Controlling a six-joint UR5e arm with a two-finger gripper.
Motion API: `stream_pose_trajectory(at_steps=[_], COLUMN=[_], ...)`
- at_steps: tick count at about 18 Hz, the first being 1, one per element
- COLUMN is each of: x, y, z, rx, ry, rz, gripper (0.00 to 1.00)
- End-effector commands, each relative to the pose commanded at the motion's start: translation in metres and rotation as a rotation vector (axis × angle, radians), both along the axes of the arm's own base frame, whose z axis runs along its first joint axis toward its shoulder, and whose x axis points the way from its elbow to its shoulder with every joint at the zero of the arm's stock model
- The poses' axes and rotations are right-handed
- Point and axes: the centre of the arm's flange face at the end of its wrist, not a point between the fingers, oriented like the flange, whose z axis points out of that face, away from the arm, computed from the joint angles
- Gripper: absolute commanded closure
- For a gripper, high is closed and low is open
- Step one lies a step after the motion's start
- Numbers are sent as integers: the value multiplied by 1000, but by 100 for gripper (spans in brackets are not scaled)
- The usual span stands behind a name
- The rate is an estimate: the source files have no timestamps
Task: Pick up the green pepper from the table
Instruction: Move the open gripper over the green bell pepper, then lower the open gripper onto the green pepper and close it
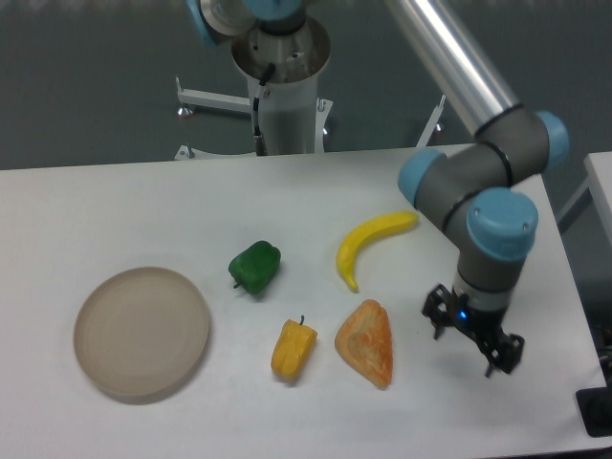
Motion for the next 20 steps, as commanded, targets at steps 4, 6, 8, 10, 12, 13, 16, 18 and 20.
stream_pose_trajectory(at_steps=[4,6,8,10,12,13,16,18,20], x=[47,73,100,121,155,166,199,218,237], y=[-26,-38,-45,-57,-61,-65,-65,-62,-59], z=[12,6,-6,-18,-29,-34,-43,-50,-57], rx=[51,32,19,2,-16,-18,-1,-9,-7], ry=[-124,-150,-194,-230,-248,-253,-267,-276,-272], rz=[96,94,91,82,52,60,83,90,74], gripper=[0,0,0,0,0,0,0,0,0])
